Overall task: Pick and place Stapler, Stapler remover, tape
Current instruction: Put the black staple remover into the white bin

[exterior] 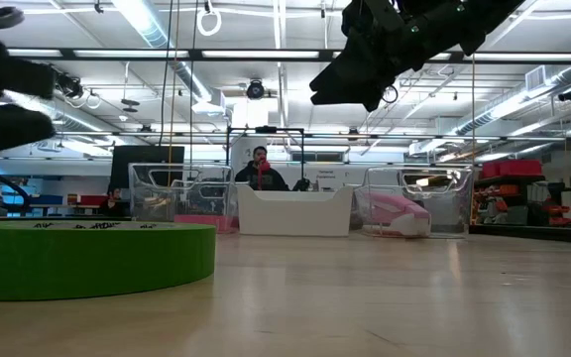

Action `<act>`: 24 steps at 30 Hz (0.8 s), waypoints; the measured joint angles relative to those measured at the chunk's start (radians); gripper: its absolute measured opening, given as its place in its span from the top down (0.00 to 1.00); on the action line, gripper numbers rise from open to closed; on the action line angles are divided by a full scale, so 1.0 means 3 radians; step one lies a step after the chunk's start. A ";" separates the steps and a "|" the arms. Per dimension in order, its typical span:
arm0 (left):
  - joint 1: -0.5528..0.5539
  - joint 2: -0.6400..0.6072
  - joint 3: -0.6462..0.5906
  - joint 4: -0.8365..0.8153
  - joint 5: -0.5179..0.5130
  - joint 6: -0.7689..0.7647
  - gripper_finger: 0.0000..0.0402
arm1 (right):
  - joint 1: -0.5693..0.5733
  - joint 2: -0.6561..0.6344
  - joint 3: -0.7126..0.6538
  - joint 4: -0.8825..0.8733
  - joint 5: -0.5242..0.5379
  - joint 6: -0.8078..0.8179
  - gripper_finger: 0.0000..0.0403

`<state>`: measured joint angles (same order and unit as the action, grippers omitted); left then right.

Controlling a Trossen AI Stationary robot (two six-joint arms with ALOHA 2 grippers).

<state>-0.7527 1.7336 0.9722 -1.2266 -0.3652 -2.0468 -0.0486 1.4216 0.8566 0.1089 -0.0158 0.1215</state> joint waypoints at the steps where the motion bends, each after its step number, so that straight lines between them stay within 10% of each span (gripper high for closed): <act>1: 0.0037 -0.0050 0.0000 -0.0046 -0.0092 0.0048 0.91 | 0.0000 0.0000 0.0000 0.0000 0.0000 0.0000 0.59; 12: 0.0797 -0.0520 0.0275 -0.0030 -0.1285 0.1257 0.91 | 0.0000 0.0000 -0.0001 0.0001 0.0000 0.0000 0.59; 24: 0.2003 -0.0622 0.0800 0.0880 -0.1427 0.3715 0.91 | 0.0001 0.0000 -0.0001 0.0001 0.0000 0.0000 0.59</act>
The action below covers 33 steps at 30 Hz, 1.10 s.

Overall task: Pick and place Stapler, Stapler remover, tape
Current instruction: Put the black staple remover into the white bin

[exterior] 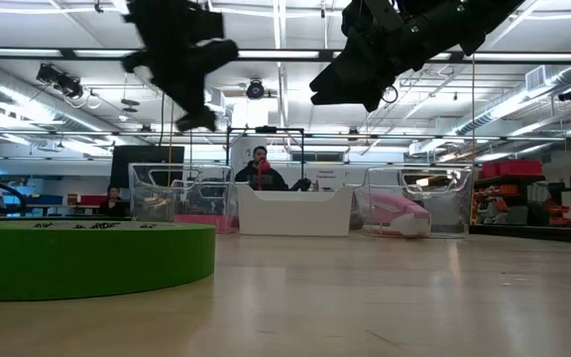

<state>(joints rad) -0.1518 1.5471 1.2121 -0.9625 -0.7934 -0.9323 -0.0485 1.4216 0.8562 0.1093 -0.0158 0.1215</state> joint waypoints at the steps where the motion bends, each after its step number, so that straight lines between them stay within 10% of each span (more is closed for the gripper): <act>1: 0.0102 0.0003 0.0000 0.0192 0.0075 0.0234 0.91 | -0.0001 0.0000 0.0000 0.0001 0.0000 0.0000 0.59; 14: 0.1364 0.0036 -0.0036 0.1870 0.1085 0.1807 0.91 | -0.0001 0.0000 0.0000 -0.0017 0.0000 0.0000 0.59; 24: 0.1750 0.0464 -0.0042 0.3047 0.1563 0.2025 0.91 | -0.0001 0.0000 -0.0001 -0.0005 0.0000 0.0000 0.59; 33: 0.1922 0.0740 -0.0046 0.3040 0.1700 0.1924 0.90 | -0.0001 0.0001 -0.0001 -0.0029 0.0000 -0.0001 0.59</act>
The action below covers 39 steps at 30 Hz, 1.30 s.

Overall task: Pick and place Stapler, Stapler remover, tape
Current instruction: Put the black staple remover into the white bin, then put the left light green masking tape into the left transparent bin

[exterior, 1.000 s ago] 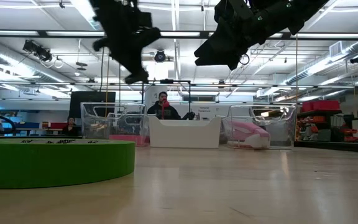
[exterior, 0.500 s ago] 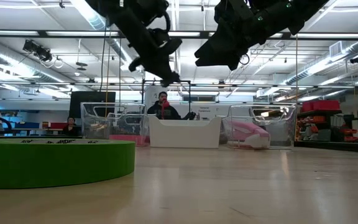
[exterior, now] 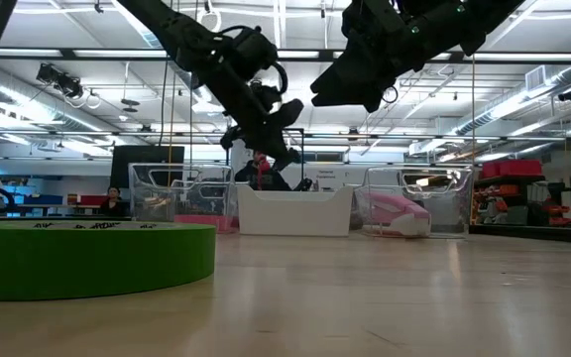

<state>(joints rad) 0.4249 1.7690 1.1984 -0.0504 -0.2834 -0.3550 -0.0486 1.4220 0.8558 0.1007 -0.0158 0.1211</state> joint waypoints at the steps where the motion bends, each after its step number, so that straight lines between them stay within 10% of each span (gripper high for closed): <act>1: 0.0000 0.0001 0.0000 -0.0006 0.0000 0.0000 0.89 | 0.0000 0.0000 0.0000 0.0001 0.0000 0.0000 0.59; 28: -0.0011 0.0000 0.0001 -0.0024 -0.0035 0.0028 0.77 | 0.0000 0.0000 0.0000 -0.0021 0.0000 0.0000 0.59; 39: -0.0013 -0.0005 0.0001 -0.0024 0.0060 0.0001 0.52 | 0.0000 0.0000 0.0000 -0.0018 0.0000 0.0000 0.59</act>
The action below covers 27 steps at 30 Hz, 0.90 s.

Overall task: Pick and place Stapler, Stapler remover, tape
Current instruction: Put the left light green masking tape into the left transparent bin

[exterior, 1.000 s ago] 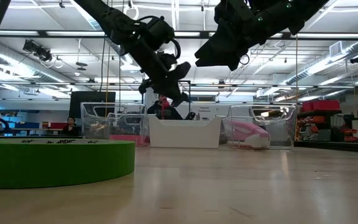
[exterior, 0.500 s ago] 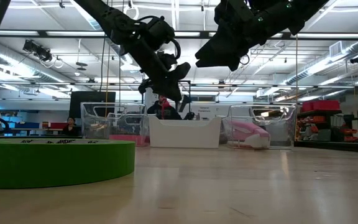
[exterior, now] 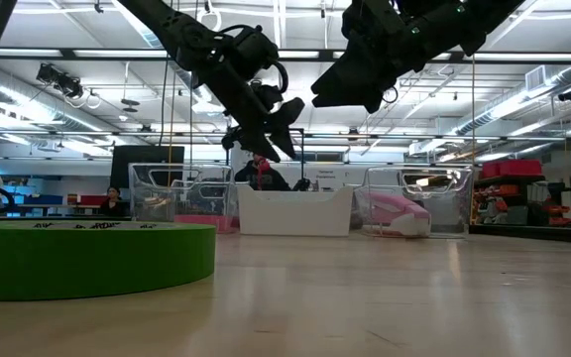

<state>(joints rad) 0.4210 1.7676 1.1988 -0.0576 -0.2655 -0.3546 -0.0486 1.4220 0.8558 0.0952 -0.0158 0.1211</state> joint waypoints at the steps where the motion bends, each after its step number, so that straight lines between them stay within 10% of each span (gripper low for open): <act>1: 0.0000 -0.0001 0.0000 0.0000 0.0012 -0.0001 0.51 | 0.0000 0.0000 0.0000 0.0000 0.0000 0.0000 0.59; 11: -0.0132 -0.0139 0.0003 -0.0755 0.1698 0.0001 0.55 | 0.0000 0.0000 0.0000 -0.0123 0.0001 0.0000 0.59; 27: -0.1852 -0.0662 0.0003 -0.2465 0.0973 -0.0610 0.58 | 0.0000 0.0000 0.0000 -0.0216 0.0000 0.0067 0.59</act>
<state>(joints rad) -0.1346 1.5688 1.1995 -0.7972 0.0264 -0.5376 -0.0486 1.4220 0.8558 0.0304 -0.0158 0.1413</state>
